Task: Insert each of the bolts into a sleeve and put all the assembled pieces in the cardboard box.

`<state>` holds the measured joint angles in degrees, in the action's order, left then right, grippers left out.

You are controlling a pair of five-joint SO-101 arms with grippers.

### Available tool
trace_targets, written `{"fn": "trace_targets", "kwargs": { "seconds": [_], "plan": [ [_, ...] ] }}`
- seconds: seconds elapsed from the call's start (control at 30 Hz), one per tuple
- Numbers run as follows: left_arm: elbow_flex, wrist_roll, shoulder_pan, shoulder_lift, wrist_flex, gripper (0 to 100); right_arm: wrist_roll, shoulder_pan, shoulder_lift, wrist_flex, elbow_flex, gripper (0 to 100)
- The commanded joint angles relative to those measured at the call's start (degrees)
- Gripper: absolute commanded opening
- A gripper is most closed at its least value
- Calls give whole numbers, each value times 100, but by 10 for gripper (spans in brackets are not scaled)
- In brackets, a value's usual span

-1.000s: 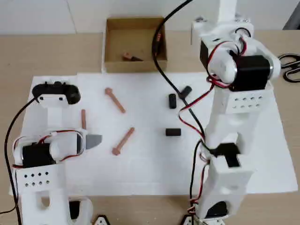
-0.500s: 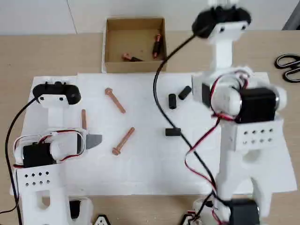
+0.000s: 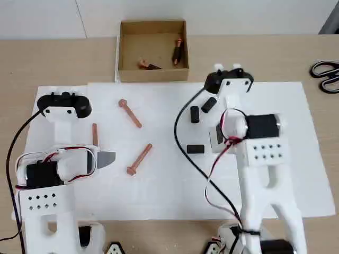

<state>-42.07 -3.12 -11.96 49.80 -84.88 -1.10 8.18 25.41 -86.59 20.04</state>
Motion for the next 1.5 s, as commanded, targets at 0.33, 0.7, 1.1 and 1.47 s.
{"fn": "trace_targets", "kwargs": {
  "seconds": [0.33,0.7,1.1,1.47],
  "plan": [
    [215,18,-35,70,-9,339,-1530,470,-1912,2035,123,274],
    [-92,18,-35,79,220,339,-3947,1007,-2079,435,-475,276],
    [-92,18,-35,79,220,339,-4923,1112,-2202,549,-519,277],
    [-84,18,-35,79,220,339,-4923,1279,-3046,1051,-536,277]
  ]
}}
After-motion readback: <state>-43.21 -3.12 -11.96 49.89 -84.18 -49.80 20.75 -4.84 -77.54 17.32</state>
